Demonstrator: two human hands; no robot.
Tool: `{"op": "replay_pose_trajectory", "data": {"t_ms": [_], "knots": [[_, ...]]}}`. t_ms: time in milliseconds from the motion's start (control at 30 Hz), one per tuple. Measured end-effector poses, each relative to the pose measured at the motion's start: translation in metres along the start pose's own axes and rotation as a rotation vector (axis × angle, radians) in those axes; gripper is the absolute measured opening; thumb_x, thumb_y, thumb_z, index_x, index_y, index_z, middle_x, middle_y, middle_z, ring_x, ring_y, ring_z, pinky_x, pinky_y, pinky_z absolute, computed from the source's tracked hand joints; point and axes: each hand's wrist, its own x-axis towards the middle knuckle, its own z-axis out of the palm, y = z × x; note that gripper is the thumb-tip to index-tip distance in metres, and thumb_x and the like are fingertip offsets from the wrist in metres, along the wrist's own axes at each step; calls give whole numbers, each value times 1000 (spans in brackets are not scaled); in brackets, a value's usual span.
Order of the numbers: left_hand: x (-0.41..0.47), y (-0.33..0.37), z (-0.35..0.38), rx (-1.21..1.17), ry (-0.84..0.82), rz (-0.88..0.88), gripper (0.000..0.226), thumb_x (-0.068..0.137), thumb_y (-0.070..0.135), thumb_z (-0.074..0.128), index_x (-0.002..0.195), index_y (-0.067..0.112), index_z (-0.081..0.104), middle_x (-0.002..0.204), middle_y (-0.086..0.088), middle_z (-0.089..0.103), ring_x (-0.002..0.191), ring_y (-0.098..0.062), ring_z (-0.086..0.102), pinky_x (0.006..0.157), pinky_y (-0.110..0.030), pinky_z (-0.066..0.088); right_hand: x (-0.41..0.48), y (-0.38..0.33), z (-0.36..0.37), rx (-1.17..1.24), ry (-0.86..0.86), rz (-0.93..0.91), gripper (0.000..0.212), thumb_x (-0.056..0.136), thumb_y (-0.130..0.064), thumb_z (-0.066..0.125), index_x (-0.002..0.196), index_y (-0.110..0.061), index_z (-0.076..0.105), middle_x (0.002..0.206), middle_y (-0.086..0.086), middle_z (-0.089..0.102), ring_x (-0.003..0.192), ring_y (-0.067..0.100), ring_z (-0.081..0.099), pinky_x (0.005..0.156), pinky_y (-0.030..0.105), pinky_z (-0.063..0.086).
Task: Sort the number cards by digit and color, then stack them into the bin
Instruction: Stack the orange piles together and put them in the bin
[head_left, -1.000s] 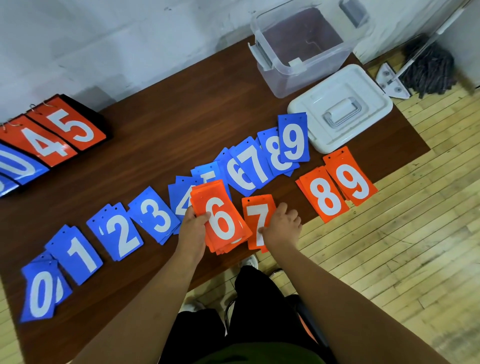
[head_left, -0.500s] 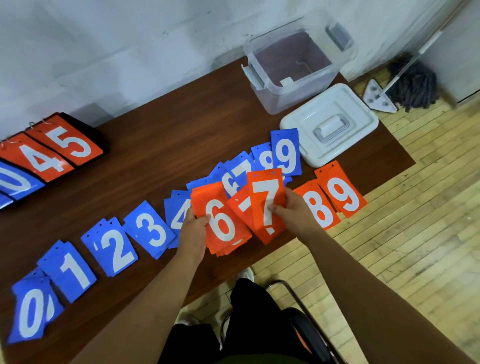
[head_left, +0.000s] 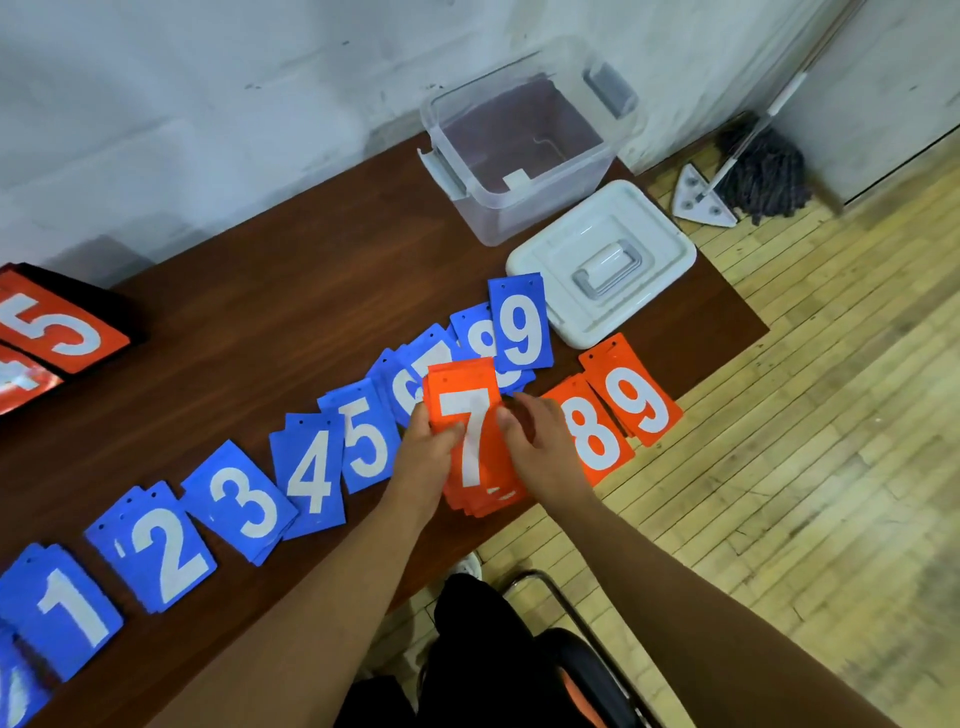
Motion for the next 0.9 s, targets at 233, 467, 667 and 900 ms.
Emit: {"op": "replay_pose_trajectory", "data": {"t_ms": [233, 467, 667, 900], "knots": [[5, -17, -15, -6, 75, -111, 47, 95, 28, 60, 139, 32, 43, 126, 1, 59, 110, -23, 61, 93, -52, 53, 0, 67, -10, -708, -34, -146, 63, 95, -55, 43, 141, -12, 43, 146, 6, 35, 135, 24, 33, 110, 40, 37], [8, -21, -30, 25, 134, -140, 50, 94, 31, 62, 139, 31, 41, 123, 1, 59, 106, -25, 62, 89, -53, 55, -1, 54, 13, -801, 25, -74, 71, 88, -52, 60, 145, -21, 30, 151, 14, 25, 142, 33, 21, 117, 49, 20], [10, -21, -41, 51, 157, -145, 49, 95, 34, 60, 139, 30, 40, 124, 0, 58, 106, -26, 63, 88, -52, 56, 23, 53, -2, -758, 67, 227, 94, 68, -62, 76, 141, -19, 33, 138, 9, 41, 130, 31, 37, 111, 47, 31], [10, -14, -36, 238, 171, -103, 52, 97, 34, 56, 144, 25, 36, 134, -4, 52, 116, -29, 57, 94, -53, 52, 22, 42, -29, 67, -125, 325, 45, 90, -38, 65, 127, -13, 57, 121, 3, 64, 98, 19, 63, 76, 31, 55]]}}
